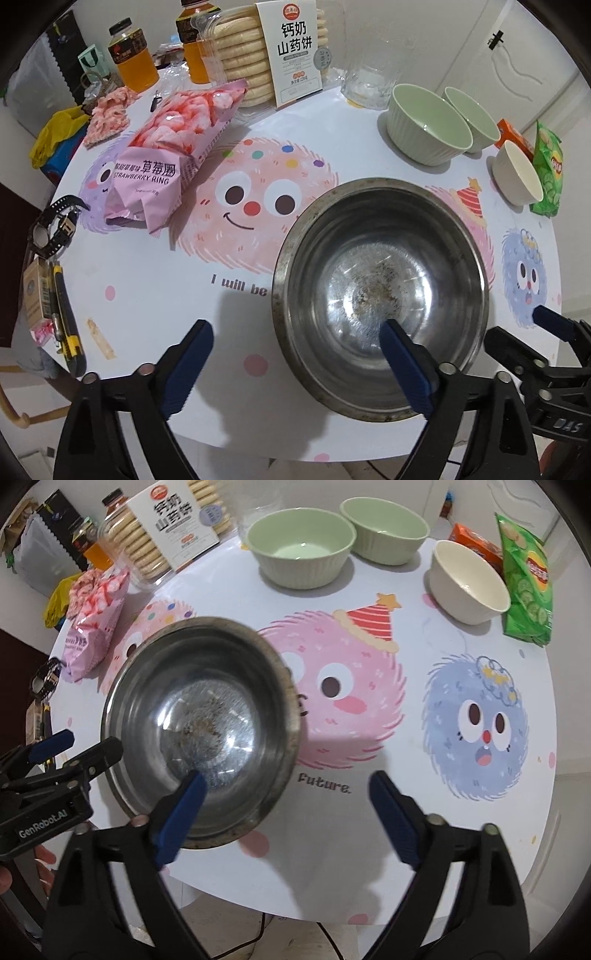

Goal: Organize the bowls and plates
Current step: 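Open both grippers and move them toward the pale green bowls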

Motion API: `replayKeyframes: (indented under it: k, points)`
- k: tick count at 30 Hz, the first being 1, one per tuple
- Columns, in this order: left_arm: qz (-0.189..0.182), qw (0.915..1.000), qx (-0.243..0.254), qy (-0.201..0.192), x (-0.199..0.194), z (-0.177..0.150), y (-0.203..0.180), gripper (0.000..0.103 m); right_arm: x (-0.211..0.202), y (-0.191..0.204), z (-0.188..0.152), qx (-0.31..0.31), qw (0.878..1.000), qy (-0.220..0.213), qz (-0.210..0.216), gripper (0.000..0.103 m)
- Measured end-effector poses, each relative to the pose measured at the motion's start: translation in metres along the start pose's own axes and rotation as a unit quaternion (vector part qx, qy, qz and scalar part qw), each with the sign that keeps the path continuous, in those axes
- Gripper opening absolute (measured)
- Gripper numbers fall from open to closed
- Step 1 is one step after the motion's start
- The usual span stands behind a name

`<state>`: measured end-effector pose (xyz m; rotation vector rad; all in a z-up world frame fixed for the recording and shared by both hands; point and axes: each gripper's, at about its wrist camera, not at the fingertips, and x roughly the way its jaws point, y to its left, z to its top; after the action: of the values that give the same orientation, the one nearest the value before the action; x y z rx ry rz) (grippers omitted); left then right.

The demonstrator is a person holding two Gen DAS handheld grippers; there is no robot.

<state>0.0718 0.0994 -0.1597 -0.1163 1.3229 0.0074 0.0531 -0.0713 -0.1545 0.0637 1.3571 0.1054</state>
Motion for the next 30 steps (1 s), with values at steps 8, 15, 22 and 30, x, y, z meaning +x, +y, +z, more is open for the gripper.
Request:
replayKeyframes:
  k: [8, 15, 22, 30]
  points:
    - [-0.005, 0.9999, -0.006, -0.015, -0.007, 0.027, -0.012, 0.103, -0.023, -0.034, 0.019, 0.041, 0.999, -0.028, -0.001, 0.102]
    - [-0.02, 0.9998, 0.002, -0.008, 0.0, 0.075, -0.042, 0.103, -0.032, -0.059, 0.064, 0.082, 0.996, -0.036, 0.023, 0.102]
    - [-0.025, 0.9996, -0.003, 0.009, 0.022, 0.126, -0.065, 0.103, -0.014, -0.075, 0.116, 0.114, 0.992, -0.027, 0.042, 0.102]
    - [-0.029, 0.9983, -0.028, 0.041, 0.06, 0.168, -0.078, 0.103, 0.021, -0.089, 0.168, 0.134, 0.989, -0.003, 0.068, 0.102]
